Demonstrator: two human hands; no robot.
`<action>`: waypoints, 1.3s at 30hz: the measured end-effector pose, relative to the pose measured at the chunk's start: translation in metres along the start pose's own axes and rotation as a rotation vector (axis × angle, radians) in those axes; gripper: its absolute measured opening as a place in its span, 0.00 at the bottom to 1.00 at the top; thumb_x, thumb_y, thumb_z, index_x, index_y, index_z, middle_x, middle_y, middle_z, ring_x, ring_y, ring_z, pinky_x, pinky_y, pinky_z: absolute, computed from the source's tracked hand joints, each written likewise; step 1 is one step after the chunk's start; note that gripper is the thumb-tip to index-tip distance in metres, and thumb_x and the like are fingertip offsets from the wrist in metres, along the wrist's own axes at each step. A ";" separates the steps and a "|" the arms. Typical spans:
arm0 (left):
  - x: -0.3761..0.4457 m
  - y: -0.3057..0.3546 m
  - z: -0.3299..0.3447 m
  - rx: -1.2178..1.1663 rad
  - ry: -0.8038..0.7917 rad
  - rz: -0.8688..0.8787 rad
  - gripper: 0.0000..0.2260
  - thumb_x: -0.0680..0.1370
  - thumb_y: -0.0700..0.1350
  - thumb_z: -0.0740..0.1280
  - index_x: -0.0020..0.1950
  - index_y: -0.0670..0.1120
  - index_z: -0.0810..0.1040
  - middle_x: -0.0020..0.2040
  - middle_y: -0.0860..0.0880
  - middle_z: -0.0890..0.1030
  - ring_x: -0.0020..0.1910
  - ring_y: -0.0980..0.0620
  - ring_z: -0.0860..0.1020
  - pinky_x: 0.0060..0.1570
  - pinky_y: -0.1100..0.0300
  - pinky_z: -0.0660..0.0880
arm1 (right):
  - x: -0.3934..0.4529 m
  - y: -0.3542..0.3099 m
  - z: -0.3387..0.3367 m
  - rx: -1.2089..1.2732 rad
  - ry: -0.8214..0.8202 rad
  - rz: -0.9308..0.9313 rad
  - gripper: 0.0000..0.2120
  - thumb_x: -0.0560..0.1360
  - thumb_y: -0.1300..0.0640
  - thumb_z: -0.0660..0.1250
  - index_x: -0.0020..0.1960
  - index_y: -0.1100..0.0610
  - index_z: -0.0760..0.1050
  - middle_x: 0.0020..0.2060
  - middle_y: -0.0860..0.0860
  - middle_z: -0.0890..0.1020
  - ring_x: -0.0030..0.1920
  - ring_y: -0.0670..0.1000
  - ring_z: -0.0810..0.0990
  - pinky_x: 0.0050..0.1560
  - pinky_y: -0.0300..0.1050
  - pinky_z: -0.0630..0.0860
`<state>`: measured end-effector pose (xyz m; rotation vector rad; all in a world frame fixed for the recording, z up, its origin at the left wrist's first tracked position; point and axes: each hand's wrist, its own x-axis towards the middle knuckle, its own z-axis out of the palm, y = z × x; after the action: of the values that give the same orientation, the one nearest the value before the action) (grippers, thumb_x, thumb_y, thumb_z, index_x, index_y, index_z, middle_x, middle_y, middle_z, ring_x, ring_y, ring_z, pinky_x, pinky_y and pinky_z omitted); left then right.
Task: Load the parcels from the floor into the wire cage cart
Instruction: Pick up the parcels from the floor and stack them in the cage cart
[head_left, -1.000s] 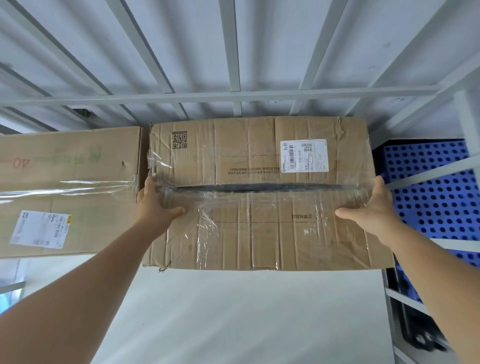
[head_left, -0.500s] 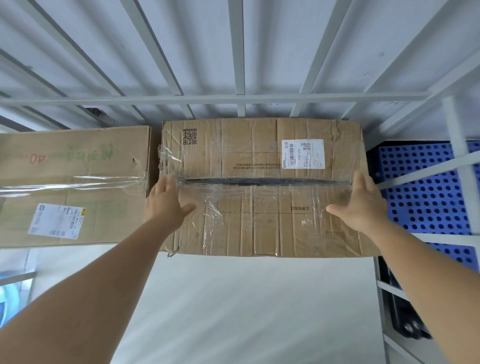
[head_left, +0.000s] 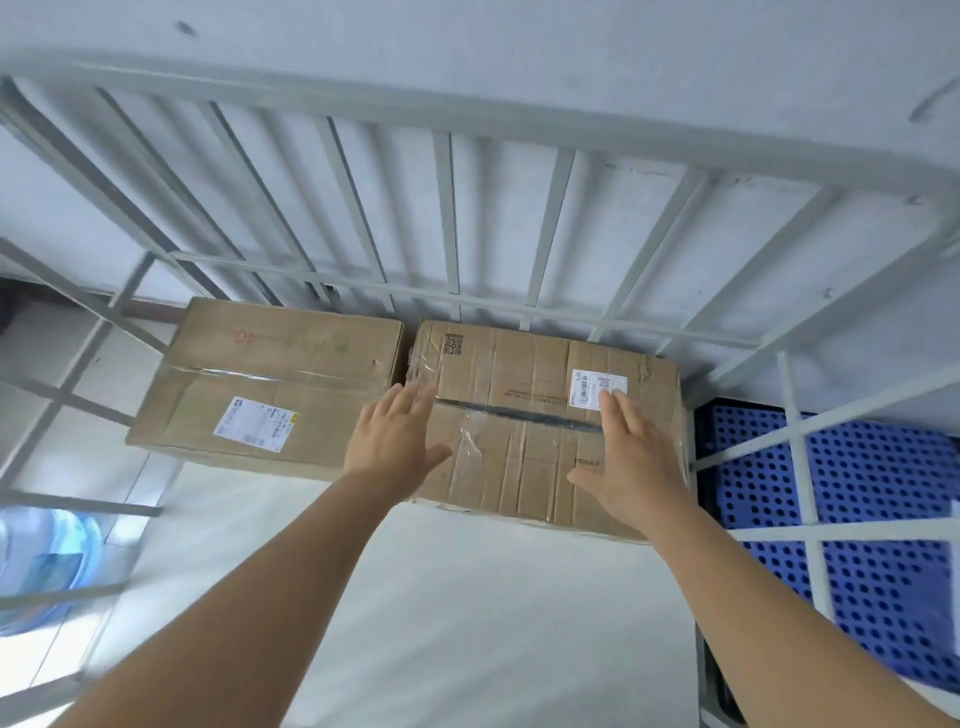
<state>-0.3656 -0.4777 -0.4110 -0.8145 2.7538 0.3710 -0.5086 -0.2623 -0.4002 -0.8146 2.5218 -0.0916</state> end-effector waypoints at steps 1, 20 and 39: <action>-0.013 -0.001 -0.012 -0.016 0.012 -0.004 0.35 0.78 0.57 0.64 0.78 0.50 0.51 0.79 0.50 0.54 0.77 0.49 0.52 0.74 0.53 0.51 | -0.013 -0.011 -0.008 -0.011 0.002 -0.024 0.47 0.76 0.41 0.66 0.80 0.55 0.38 0.79 0.51 0.42 0.79 0.53 0.45 0.76 0.49 0.47; -0.302 -0.073 -0.143 -0.048 0.412 -0.382 0.36 0.76 0.60 0.65 0.78 0.50 0.52 0.78 0.52 0.57 0.77 0.51 0.54 0.74 0.54 0.53 | -0.187 -0.217 -0.086 -0.182 0.133 -0.681 0.45 0.76 0.42 0.66 0.80 0.53 0.40 0.79 0.50 0.43 0.79 0.53 0.43 0.77 0.51 0.46; -0.672 -0.083 -0.079 -0.183 0.500 -1.283 0.34 0.79 0.60 0.59 0.79 0.50 0.48 0.79 0.51 0.51 0.78 0.50 0.49 0.75 0.53 0.48 | -0.446 -0.404 0.031 -0.361 -0.073 -1.514 0.44 0.77 0.40 0.63 0.80 0.53 0.40 0.79 0.49 0.44 0.79 0.51 0.43 0.76 0.52 0.45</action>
<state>0.2152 -0.2364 -0.1484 -2.6749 1.9024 0.1329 0.0364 -0.3386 -0.1535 -2.5621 1.3080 -0.0852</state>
